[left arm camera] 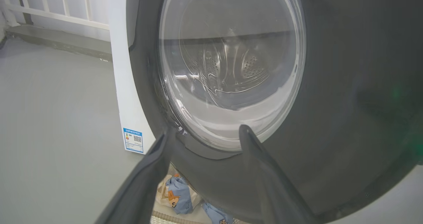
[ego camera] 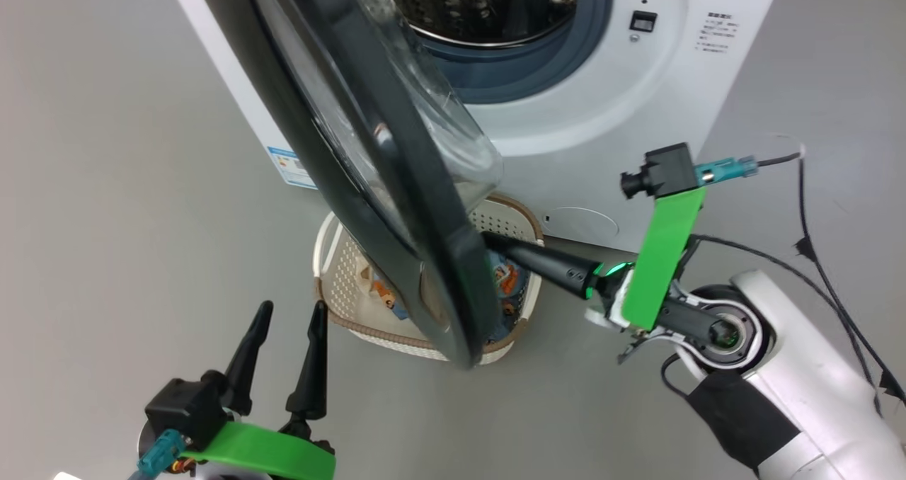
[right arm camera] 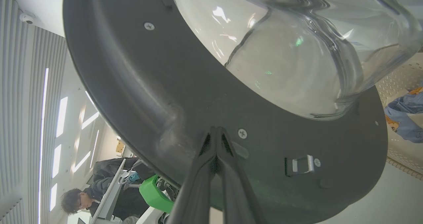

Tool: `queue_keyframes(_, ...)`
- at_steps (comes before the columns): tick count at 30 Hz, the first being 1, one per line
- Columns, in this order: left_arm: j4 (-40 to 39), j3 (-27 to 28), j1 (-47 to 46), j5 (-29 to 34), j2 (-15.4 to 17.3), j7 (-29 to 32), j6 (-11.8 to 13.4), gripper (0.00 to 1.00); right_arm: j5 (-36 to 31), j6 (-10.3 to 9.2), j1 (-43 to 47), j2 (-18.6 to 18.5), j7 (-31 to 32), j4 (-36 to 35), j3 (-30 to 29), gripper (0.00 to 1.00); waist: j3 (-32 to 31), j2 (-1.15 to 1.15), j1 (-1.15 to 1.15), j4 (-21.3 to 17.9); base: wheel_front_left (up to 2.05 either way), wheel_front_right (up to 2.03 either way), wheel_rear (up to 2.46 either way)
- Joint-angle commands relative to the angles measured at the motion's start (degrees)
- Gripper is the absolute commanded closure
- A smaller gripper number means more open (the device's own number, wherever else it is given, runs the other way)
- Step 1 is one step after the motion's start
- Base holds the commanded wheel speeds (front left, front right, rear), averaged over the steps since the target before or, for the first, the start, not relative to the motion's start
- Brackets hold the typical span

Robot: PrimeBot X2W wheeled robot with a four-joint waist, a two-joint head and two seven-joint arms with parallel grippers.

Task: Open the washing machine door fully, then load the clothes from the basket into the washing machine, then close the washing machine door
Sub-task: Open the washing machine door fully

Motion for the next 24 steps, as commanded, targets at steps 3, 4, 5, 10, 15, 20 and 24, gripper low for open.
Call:
queue_keyframes(3, -1.6, 2.0, -0.2, 0.2, 1.0, -0.4, -0.1, 0.00, -0.1, 0.10, 1.2, 2.3, 0.5, -2.3, 1.5, 1.00, -0.3, 0.00, 0.00, 0.8, 0.00, 0.00, 0.00)
queue_keyframes(4, -1.6, 2.0, -0.2, 0.2, 1.0, -0.4, -0.1, 0.00, -0.2, 0.10, 1.2, 2.6, 0.6, -2.3, 1.8, 1.00, -0.3, 0.00, 0.00, 1.0, 0.00, 0.00, 0.00)
queue_keyframes(5, -1.6, 2.1, -0.1, 0.2, 1.0, -0.4, -0.1, 0.00, -0.3, 0.10, 1.3, 2.9, 0.6, -2.4, 2.1, 1.00, -0.3, 0.00, 0.00, 1.1, 0.00, 0.00, 0.00)
queue_keyframes(10, -1.7, 2.1, -0.1, 0.3, 1.0, -0.4, -0.1, 0.00, -0.6, 0.10, 1.7, 4.1, 0.3, -2.4, 3.1, 1.00, -0.5, 0.00, 0.00, 1.5, 0.00, 0.00, 0.00)
queue_keyframes(15, -1.7, 2.4, -0.1, 0.4, 1.0, -0.4, -0.1, 0.00, -0.8, 0.10, 1.8, 4.4, 0.2, -2.3, 3.5, 1.00, -0.5, 0.00, 0.00, 1.4, 0.00, 0.00, 0.00)
queue_keyframes(20, -1.8, 2.7, -0.3, 0.6, 1.0, -0.4, -0.1, 0.00, -1.5, 0.10, 2.1, 4.0, -1.7, -2.0, 3.0, 0.97, -0.5, 0.00, 0.00, 0.7, 0.00, 0.00, 0.00)
queue_keyframes(24, -1.4, 2.5, -0.6, 0.8, 1.0, -0.4, -0.1, 0.00, -2.8, 0.10, 2.7, 2.8, -4.1, -1.4, 3.0, 0.21, -0.8, 0.00, 0.00, -0.4, 0.00, 0.00, 0.00)
